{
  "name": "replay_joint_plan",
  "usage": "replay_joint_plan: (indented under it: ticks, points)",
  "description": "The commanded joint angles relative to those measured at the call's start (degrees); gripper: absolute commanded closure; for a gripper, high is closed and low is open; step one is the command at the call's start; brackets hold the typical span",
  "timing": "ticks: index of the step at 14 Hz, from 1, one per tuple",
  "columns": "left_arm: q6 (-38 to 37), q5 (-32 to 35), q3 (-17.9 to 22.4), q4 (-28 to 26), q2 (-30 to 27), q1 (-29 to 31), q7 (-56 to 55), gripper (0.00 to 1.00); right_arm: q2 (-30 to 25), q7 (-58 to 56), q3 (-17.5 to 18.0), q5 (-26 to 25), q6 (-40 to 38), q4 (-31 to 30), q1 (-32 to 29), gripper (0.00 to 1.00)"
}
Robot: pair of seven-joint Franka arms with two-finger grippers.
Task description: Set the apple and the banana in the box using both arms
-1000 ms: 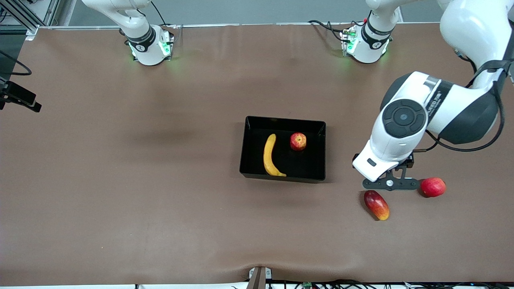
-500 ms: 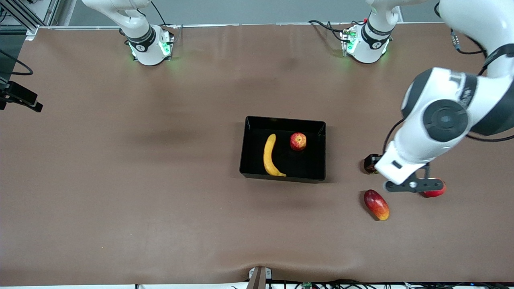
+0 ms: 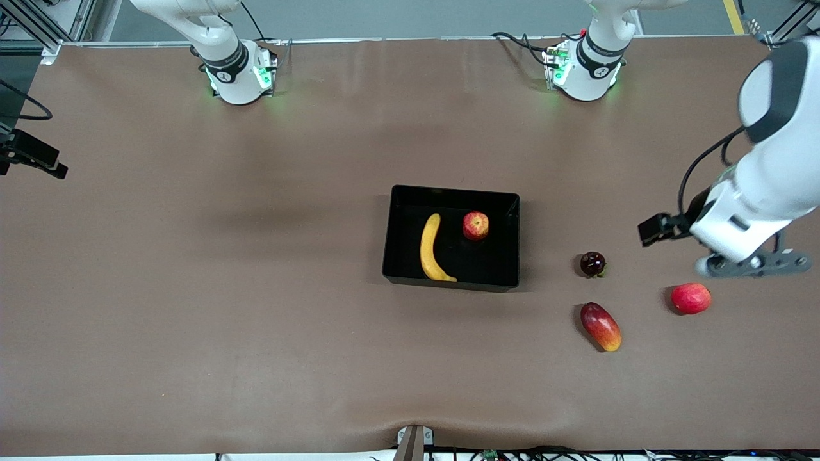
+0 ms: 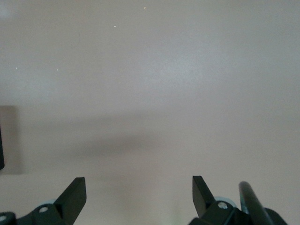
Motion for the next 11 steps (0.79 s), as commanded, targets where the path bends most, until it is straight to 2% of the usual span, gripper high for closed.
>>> replay_joint_plan:
  ticks: [1,3,5,11]
  points:
    - [0.6,-2.3,2.7,-9.1,-8.8,-0.9,2.3,0.00,0.1,0.3,0.6,0.9,-0.6,0.7,-1.0,0.00]
    - [0.8,-5.5,6.0,-12.4,-13.1,-2.6,3.8,0.00,0.1,0.3,0.6,0.9,-0.6,0.7,-0.7,0.00]
    - [0.8,-5.9,10.1,-15.7,-16.9,-6.1,5.0,0.00,0.1,0.4,0.7,0.9,-0.6,0.7,-0.4,0.00]
    - [0.6,-4.9,10.9,-19.3,-23.7,-6.9,6.2,0.00,0.1,0.4,0.7,0.9,-0.6,0.7,-0.5,0.00]
